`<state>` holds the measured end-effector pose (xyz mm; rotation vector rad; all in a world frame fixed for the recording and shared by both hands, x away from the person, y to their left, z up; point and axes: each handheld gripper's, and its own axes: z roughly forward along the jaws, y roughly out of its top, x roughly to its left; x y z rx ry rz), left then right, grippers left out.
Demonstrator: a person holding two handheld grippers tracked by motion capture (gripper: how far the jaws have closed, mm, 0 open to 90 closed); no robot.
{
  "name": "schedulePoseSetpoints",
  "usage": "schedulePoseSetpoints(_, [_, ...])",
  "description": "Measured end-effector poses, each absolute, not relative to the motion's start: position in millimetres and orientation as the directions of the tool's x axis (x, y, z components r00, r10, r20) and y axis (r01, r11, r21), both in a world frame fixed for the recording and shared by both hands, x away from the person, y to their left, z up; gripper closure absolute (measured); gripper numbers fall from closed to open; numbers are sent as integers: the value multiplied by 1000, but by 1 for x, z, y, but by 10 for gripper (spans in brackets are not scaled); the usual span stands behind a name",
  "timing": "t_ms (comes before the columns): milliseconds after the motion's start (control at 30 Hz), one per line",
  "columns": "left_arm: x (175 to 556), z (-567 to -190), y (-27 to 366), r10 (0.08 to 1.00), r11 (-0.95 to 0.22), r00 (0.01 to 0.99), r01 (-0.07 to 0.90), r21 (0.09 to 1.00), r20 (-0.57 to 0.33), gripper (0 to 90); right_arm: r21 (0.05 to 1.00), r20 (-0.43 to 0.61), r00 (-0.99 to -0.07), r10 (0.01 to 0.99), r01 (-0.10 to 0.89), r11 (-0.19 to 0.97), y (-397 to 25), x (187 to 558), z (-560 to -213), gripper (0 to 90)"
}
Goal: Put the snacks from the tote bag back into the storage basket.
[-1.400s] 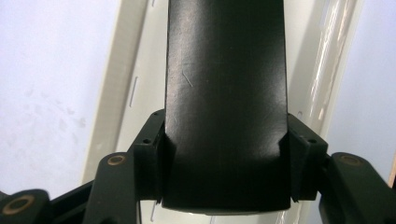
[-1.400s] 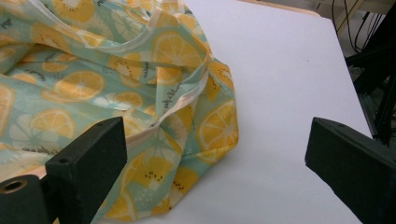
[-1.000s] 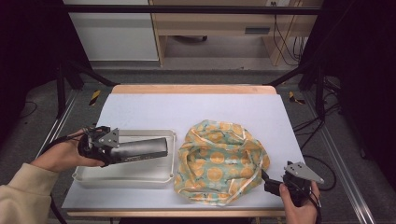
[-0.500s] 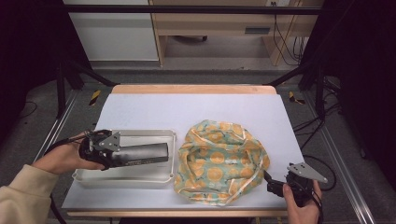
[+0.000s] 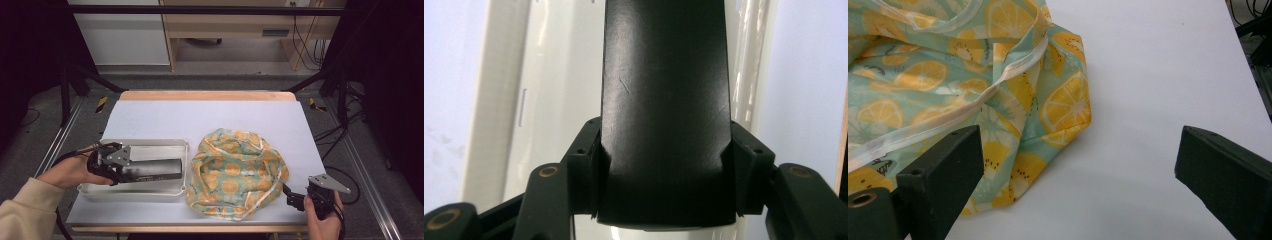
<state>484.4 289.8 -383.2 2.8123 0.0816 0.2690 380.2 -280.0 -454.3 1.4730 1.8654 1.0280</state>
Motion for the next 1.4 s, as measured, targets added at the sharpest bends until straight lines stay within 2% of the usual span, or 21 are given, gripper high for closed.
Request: schedulePoseSetpoints(1400, [491,-411,293,47,-934,994,8,358,100,430,817,35,-252,967,564,117,-280,382,-457,58])
